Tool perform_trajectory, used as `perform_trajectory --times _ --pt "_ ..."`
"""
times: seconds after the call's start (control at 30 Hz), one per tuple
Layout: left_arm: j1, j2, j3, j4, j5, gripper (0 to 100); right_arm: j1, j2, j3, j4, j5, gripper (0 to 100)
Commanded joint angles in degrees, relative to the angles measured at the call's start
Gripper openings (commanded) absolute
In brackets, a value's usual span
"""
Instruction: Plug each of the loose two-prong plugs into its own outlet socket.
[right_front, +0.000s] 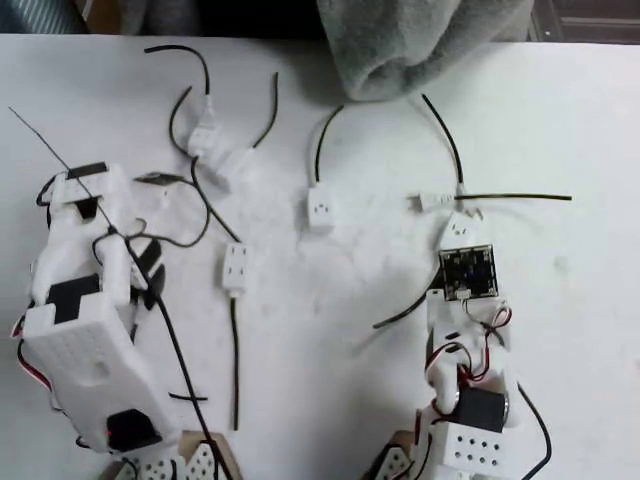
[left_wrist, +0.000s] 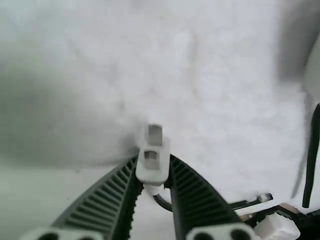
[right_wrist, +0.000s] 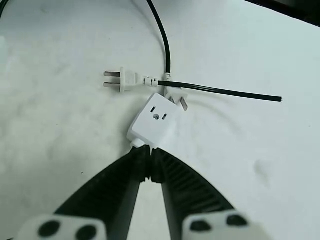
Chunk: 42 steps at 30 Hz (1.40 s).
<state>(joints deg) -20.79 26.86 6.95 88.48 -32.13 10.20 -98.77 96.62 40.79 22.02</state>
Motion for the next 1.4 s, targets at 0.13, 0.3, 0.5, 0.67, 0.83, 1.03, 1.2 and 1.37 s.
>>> perform_trajectory --times 0.13,0.3,0.5,0.67,0.83,1.03,1.2,1.37 --pt "0.8 -3.4 -0.3 -4.7 4.3 16 -0.5 -0.1 0.5 -1.0 0.6 2.1" --pt "0.9 -4.4 2.1 -9.4 4.7 17 -0.5 -0.1 0.5 -1.0 0.6 2.1" --pt "1.3 -14.2 12.4 -16.3 4.9 11 -0.5 -0.1 0.5 -1.0 0.6 2.1" --pt "3.7 -22.3 22.4 -22.9 4.9 7 -0.5 -0.1 0.5 -1.0 0.6 2.1" --pt "4.3 -23.9 24.1 -24.4 5.0 6 -0.5 -0.1 0.5 -1.0 0.6 2.1" --pt "4.3 -24.0 23.8 -24.4 5.3 2 -0.5 -0.1 0.5 -1.0 0.6 2.1" --pt "3.3 -24.1 23.7 -24.5 7.9 2 -0.5 -0.1 0.5 -0.9 0.6 2.1" --pt "2.5 -24.2 24.2 -26.2 9.6 7 -0.5 -0.1 0.5 -0.9 0.6 2.1"
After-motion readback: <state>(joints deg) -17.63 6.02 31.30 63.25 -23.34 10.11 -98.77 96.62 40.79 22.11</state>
